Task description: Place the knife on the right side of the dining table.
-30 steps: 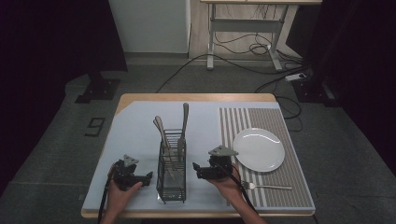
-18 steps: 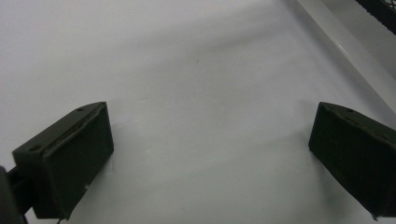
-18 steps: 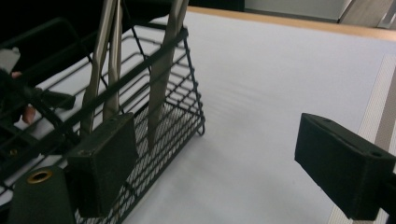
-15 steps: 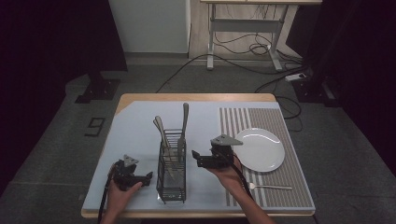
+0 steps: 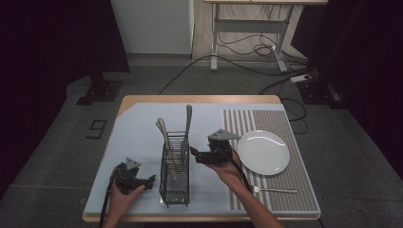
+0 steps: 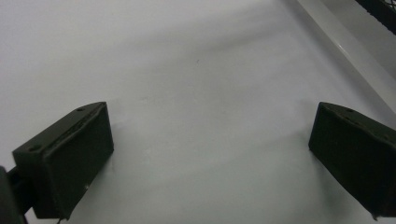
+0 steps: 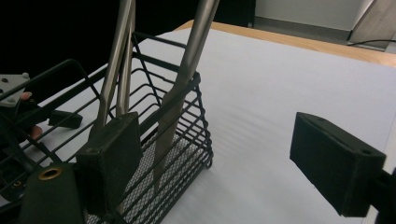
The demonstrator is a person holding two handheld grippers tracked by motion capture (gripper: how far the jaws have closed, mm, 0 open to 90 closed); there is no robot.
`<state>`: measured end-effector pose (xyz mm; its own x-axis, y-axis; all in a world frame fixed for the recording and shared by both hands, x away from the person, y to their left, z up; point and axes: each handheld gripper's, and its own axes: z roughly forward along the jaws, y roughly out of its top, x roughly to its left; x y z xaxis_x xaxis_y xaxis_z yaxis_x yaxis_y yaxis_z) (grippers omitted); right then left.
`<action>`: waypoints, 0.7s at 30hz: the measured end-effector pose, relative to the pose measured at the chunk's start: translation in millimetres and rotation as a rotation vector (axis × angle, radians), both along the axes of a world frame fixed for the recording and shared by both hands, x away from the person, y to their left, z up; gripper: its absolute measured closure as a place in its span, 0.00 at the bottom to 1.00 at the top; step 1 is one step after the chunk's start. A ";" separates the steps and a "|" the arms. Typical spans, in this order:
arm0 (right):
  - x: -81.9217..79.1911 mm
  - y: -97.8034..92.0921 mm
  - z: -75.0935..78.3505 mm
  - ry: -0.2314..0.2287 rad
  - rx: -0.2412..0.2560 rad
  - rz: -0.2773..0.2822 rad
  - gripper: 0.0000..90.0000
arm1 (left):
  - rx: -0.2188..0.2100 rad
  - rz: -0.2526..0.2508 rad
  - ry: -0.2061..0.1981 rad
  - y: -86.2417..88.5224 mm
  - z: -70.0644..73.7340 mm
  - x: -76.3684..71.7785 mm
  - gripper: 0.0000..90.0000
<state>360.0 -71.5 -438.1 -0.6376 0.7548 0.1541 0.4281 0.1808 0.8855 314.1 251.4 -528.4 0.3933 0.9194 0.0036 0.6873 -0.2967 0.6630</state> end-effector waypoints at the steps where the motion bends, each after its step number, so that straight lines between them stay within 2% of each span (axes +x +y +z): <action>1: 0.0 0.0 0.0 0.000 0.000 0.000 0.18 | 0.000 0.000 0.000 0.0 0.0 0.0 0.00; 5: 6.7 0.6 1.6 -0.003 0.013 0.015 0.24 | 0.003 -0.002 0.001 0.2 0.1 0.0 0.00; 17: 20.8 7.0 7.6 0.000 0.044 0.030 0.28 | 0.002 -0.002 0.001 0.1 0.1 0.0 0.00; 21: 26.7 11.2 11.8 -0.013 0.047 0.037 0.32 | 0.002 -0.002 0.001 0.1 0.1 0.0 0.00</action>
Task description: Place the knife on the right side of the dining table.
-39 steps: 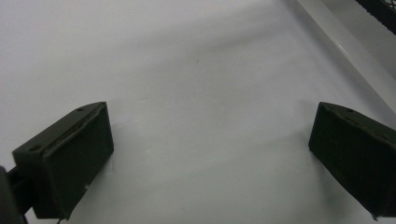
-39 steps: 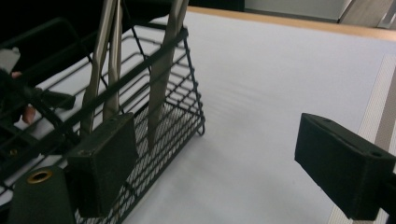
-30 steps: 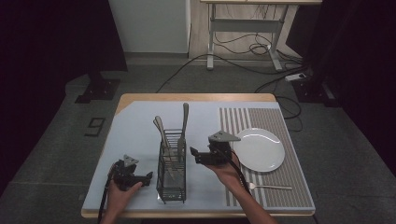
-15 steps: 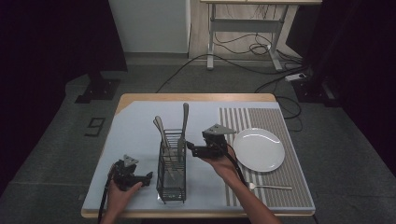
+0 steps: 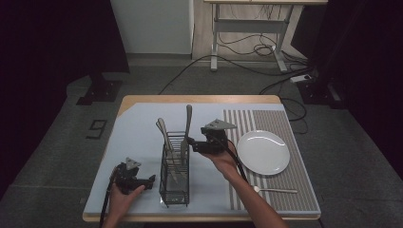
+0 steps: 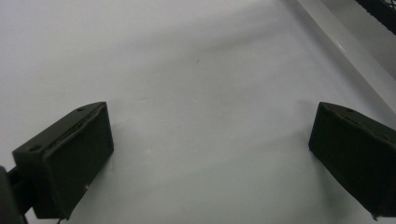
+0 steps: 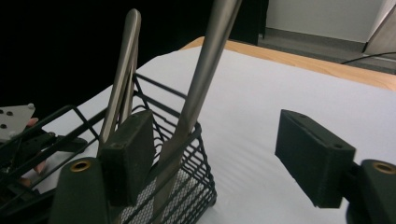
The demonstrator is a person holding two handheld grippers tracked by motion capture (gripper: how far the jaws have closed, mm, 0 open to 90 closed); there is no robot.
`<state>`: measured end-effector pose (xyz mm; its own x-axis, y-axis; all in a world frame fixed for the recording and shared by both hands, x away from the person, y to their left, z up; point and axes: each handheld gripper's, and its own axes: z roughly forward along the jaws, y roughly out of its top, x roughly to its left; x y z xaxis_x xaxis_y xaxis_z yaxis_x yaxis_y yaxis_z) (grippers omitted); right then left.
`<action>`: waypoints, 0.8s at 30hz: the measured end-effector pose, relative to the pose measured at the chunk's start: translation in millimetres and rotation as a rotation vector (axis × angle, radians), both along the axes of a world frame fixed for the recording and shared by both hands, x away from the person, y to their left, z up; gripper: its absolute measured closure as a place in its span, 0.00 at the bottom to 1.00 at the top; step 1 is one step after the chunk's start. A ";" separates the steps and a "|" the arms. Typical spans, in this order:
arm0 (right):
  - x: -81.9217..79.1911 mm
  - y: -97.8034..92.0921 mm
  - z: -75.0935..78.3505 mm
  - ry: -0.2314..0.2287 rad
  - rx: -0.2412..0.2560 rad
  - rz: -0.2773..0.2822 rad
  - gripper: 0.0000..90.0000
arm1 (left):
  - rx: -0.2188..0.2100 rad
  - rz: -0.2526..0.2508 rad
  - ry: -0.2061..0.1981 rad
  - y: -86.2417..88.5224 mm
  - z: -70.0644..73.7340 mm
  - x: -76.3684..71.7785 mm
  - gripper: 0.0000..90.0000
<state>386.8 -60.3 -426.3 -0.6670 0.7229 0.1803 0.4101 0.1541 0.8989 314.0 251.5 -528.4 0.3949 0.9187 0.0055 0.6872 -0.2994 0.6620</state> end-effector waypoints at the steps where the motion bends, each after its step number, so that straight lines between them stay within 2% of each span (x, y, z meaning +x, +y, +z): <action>1: 1.4 0.9 0.6 -0.003 0.003 0.001 0.33 | 0.000 0.000 -0.001 0.0 0.0 0.0 0.00; 10: 10.5 9.4 4.1 -0.011 0.007 0.018 0.39 | 0.000 0.000 -0.002 0.0 -0.2 0.0 0.00; 16: 18.6 15.4 9.3 -0.030 0.019 0.030 0.46 | -0.001 0.002 -0.003 -0.1 -0.3 0.0 0.00; 20: 24.3 16.9 11.8 -0.021 0.038 0.053 0.51 | -0.001 0.000 -0.001 0.0 -0.2 0.0 0.00; 24: 29.3 20.0 11.7 -0.021 0.030 0.064 0.57 | -0.001 0.001 -0.002 -0.1 -0.2 0.0 0.00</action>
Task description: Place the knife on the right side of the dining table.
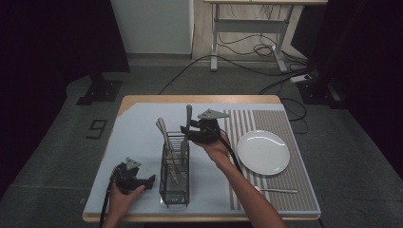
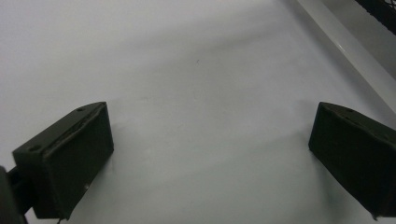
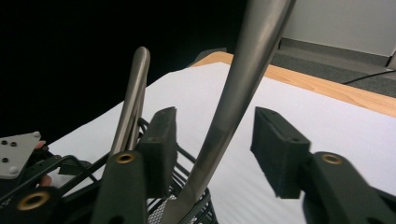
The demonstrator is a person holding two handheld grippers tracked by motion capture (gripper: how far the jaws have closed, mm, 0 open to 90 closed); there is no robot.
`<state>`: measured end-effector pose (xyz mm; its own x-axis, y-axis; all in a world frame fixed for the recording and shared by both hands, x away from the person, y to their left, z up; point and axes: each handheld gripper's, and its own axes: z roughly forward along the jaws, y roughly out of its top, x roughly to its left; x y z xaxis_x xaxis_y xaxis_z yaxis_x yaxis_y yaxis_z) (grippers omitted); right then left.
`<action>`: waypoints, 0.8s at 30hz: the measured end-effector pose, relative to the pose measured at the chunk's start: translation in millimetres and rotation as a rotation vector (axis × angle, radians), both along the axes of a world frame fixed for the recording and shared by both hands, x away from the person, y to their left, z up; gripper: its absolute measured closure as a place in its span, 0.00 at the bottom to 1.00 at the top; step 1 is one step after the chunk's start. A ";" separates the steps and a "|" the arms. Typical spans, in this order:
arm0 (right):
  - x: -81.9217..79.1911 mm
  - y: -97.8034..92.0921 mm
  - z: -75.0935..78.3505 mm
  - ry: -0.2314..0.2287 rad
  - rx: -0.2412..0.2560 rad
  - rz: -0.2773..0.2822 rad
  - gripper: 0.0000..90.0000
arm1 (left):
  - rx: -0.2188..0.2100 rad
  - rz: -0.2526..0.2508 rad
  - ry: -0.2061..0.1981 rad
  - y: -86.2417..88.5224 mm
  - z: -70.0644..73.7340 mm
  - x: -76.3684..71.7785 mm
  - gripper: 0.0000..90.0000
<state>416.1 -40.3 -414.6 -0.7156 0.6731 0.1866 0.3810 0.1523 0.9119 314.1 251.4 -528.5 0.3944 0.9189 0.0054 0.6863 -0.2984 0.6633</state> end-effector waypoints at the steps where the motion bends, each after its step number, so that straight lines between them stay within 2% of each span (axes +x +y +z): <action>1: 1.0 0.2 -0.1 -0.002 0.003 -0.001 0.59 | 0.000 0.000 0.000 0.0 0.0 0.0 0.00; 9: 8.1 -3.9 -1.6 0.011 0.018 0.006 0.68 | 0.000 0.000 0.000 0.0 0.0 0.0 0.00; 14: 10.2 -4.4 -1.7 0.013 0.038 0.055 0.81 | 0.001 0.000 0.000 0.0 0.0 -0.1 0.00; 21: 10.6 -7.9 -0.4 0.042 0.067 0.075 0.86 | 0.001 -0.001 -0.001 0.0 0.0 -0.1 0.00; 24: 9.3 -8.8 1.3 0.041 0.083 0.082 0.88 | 0.000 -0.001 0.000 0.0 0.1 0.0 0.00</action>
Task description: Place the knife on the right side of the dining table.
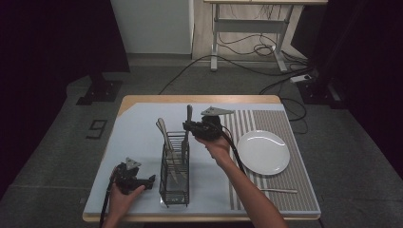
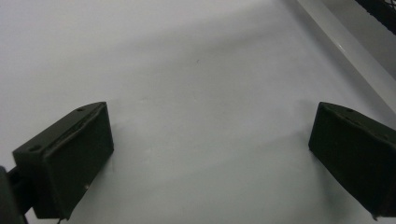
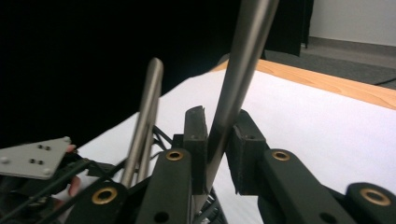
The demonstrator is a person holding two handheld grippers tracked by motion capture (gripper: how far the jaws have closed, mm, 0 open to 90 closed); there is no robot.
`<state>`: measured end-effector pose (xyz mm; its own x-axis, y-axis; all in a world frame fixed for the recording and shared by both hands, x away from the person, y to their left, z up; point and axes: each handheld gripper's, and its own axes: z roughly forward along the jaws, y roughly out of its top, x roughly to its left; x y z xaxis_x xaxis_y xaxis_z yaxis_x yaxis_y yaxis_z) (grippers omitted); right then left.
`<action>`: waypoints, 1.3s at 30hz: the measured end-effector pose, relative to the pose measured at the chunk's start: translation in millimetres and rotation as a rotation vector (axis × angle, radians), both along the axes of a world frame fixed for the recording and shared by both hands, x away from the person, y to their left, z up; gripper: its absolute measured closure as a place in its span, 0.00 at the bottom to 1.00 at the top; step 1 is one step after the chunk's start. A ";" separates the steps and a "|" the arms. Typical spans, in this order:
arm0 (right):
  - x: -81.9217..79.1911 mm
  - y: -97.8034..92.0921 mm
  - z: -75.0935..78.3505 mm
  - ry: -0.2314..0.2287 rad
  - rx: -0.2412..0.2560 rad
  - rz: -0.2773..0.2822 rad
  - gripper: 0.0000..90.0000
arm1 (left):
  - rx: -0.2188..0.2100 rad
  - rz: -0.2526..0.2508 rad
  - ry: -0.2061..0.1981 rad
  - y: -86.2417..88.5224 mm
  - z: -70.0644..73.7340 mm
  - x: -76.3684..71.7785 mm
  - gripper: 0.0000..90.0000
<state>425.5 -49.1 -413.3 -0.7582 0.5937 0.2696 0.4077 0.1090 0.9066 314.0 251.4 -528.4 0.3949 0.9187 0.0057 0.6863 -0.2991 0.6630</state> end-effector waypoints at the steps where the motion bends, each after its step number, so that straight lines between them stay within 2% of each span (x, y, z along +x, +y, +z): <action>1: -2.4 -0.9 2.8 -0.006 0.011 0.018 0.90 | 0.000 0.000 0.000 0.0 0.0 0.0 0.00; 4: -8.9 -1.1 8.0 -0.026 0.022 0.024 0.92 | 0.002 -0.001 0.001 0.1 0.1 -0.1 0.00; 8: -18.3 -4.0 14.7 -0.079 -0.005 0.024 0.92 | 0.002 0.000 0.000 0.0 0.1 -0.1 0.00; 15: -26.1 -17.7 23.7 -0.094 0.048 0.022 0.92 | 0.002 0.000 0.000 0.0 0.0 -0.1 0.00; 16: -28.4 -22.8 27.0 -0.100 0.077 0.013 0.92 | 0.002 0.000 -0.002 0.0 -0.1 -0.1 0.00; 20: -34.3 -34.8 36.3 -0.127 0.130 -0.008 0.92 | 0.002 0.000 -0.002 0.0 -0.1 -0.1 0.00; 21: -34.3 -34.8 36.3 -0.127 0.130 -0.008 0.92 | 0.002 0.000 -0.002 0.0 -0.1 -0.1 0.00; 25: -41.1 -52.4 49.7 -0.163 0.196 -0.026 0.92 | 0.003 -0.001 -0.002 0.1 -0.1 -0.1 0.00; 32: -42.5 -75.1 60.9 -0.157 0.271 -0.050 0.93 | 0.002 0.000 -0.002 0.0 -0.1 0.0 0.00; 36: -42.6 -82.7 59.9 -0.148 0.287 -0.050 0.93 | 0.003 -0.001 -0.002 0.1 -0.1 -0.1 0.00; 39: -44.5 -85.5 58.9 -0.175 0.215 -0.084 0.93 | 0.002 -0.001 -0.001 0.1 -0.1 -0.1 0.00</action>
